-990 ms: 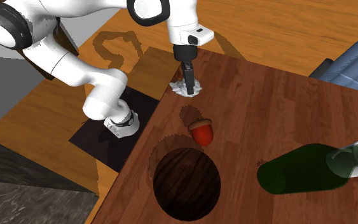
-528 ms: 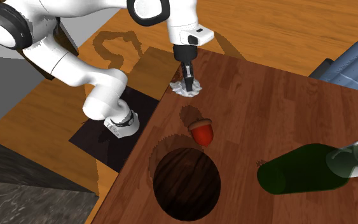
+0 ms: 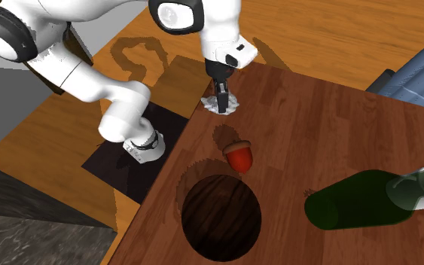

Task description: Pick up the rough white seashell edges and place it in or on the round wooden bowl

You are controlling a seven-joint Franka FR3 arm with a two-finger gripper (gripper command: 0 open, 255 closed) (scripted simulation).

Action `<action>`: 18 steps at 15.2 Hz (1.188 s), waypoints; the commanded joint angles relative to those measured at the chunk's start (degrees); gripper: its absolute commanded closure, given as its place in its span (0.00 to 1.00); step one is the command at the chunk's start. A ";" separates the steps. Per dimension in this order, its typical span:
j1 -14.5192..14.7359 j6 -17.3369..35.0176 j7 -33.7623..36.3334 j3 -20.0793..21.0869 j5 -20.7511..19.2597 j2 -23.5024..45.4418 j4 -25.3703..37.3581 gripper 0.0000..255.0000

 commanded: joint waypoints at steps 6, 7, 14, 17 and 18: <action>1.81 -7.06 -5.62 -8.38 10.81 3.49 -0.23 0.00; 1.84 -6.37 -5.63 -8.26 10.89 3.27 -1.14 0.00; 1.89 -5.27 -5.65 -8.07 11.03 2.94 -2.54 0.00; 1.89 -5.29 -5.65 -8.08 11.03 2.94 -2.54 1.00; 1.89 -5.28 -5.65 -8.08 11.03 2.94 -2.54 1.00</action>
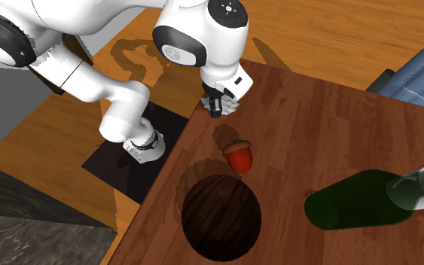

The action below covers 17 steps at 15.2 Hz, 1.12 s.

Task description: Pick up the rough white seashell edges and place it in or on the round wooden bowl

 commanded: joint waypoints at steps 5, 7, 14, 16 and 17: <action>0.00 0.01 -0.01 0.00 0.00 0.01 -0.04 1.00; 0.00 0.00 -0.01 0.00 0.00 0.01 -0.04 1.00; 0.06 -4.31 0.74 -0.19 -0.10 0.77 5.10 1.00; 0.09 -5.73 0.98 -0.25 -0.12 1.11 6.88 1.00; 0.10 -6.44 1.11 -0.29 -0.13 1.29 7.79 1.00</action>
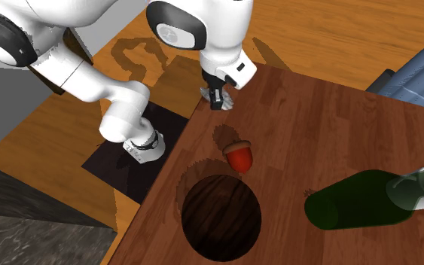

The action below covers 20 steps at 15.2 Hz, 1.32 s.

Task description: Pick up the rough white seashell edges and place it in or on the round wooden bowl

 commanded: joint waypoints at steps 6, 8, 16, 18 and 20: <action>0.14 -5.12 0.99 -0.15 0.04 1.50 6.70 1.00; 0.18 -6.53 1.24 -0.22 0.06 2.03 8.67 1.00; -0.39 -10.87 -0.89 -2.67 -1.43 4.78 15.32 1.00; -1.01 -11.39 -3.70 -4.94 -2.91 6.12 16.76 1.00; -1.62 -11.88 -6.54 -7.18 -4.29 7.69 18.45 1.00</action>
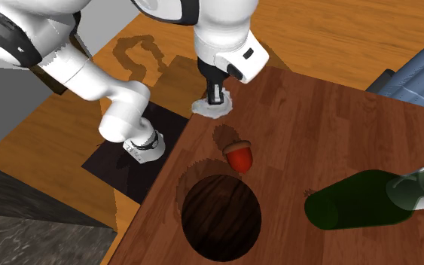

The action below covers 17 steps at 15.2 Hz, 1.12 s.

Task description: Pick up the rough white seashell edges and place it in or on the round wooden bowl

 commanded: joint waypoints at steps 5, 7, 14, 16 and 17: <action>-1.74 -1.42 -9.02 -6.95 -3.70 6.19 6.61 1.00; -2.30 -1.90 -12.01 -9.19 -4.53 8.61 9.23 1.00; -4.59 -4.06 -23.16 -17.20 -5.36 19.33 20.95 1.00; -5.59 -4.97 -26.61 -19.50 -4.80 23.19 25.19 1.00; -6.19 -5.51 -28.38 -20.66 -4.35 25.28 27.51 1.00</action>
